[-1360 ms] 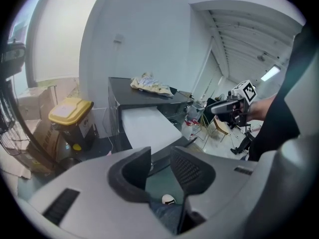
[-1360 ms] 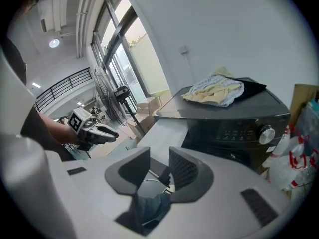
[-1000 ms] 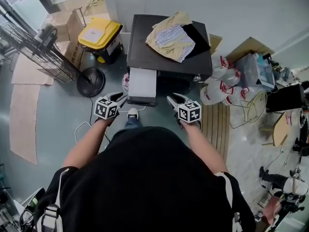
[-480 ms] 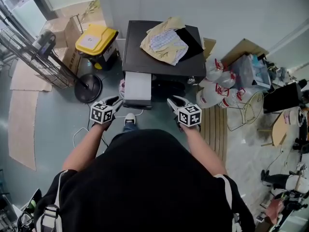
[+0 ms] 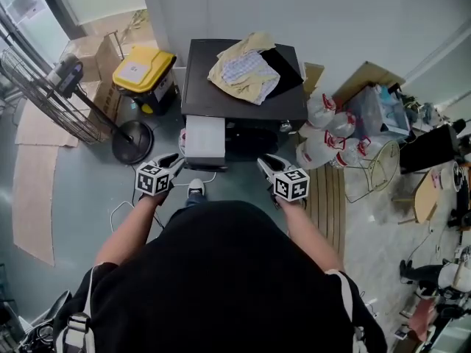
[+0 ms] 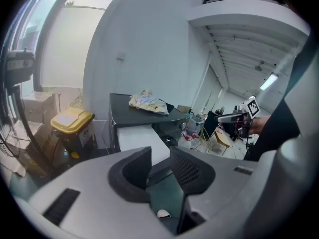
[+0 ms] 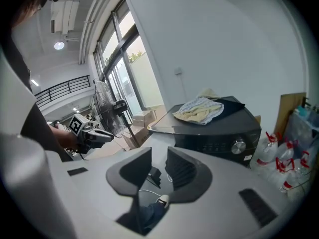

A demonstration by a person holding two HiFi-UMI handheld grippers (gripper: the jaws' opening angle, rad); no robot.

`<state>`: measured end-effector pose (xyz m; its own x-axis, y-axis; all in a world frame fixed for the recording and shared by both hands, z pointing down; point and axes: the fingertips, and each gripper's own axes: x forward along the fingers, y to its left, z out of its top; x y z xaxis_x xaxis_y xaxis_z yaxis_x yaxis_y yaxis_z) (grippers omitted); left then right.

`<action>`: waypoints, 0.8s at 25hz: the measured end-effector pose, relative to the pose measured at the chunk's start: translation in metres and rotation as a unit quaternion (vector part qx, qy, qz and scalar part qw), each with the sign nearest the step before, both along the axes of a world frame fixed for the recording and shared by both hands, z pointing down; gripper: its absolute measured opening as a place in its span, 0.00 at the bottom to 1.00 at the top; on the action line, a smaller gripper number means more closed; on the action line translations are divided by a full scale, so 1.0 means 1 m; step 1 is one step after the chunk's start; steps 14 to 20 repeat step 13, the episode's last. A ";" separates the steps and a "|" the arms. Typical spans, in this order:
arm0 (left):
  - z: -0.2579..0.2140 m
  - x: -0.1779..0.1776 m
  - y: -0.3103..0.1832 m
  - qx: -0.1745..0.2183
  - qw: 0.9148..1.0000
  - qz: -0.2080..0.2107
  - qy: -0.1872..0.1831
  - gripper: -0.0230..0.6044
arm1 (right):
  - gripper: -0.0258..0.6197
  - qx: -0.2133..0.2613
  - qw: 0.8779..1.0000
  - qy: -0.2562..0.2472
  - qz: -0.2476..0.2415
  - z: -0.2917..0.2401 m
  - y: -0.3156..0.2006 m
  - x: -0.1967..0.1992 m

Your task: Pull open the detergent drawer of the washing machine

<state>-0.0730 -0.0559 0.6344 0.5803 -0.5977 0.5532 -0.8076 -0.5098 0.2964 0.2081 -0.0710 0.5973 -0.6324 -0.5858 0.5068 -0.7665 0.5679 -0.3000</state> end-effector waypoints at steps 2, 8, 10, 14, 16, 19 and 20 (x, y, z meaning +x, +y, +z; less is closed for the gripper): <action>0.001 0.003 0.001 -0.001 1.000 0.002 -0.001 0.23 | 0.19 0.000 1.000 -0.001 0.006 0.000 0.001 0.006; 0.003 0.017 0.002 -0.003 1.000 0.004 -0.001 0.23 | 0.19 -0.002 1.000 -0.004 0.013 0.001 0.002 0.022; 0.003 0.019 0.001 -0.003 1.000 0.005 -0.002 0.23 | 0.19 -0.003 1.000 -0.004 0.014 0.001 0.001 0.024; 0.004 0.020 0.001 -0.001 1.000 0.007 -0.005 0.23 | 0.19 -0.001 1.000 -0.005 0.014 0.002 0.000 0.025; 0.004 0.020 0.001 -0.001 1.000 0.007 -0.005 0.23 | 0.19 -0.001 1.000 -0.005 0.014 0.002 0.000 0.025; 0.004 0.020 0.001 -0.001 1.000 0.007 -0.005 0.23 | 0.19 -0.001 1.000 -0.005 0.014 0.002 0.000 0.025; 0.004 0.020 0.001 -0.001 1.000 0.007 -0.005 0.23 | 0.19 -0.001 1.000 -0.005 0.014 0.002 0.000 0.025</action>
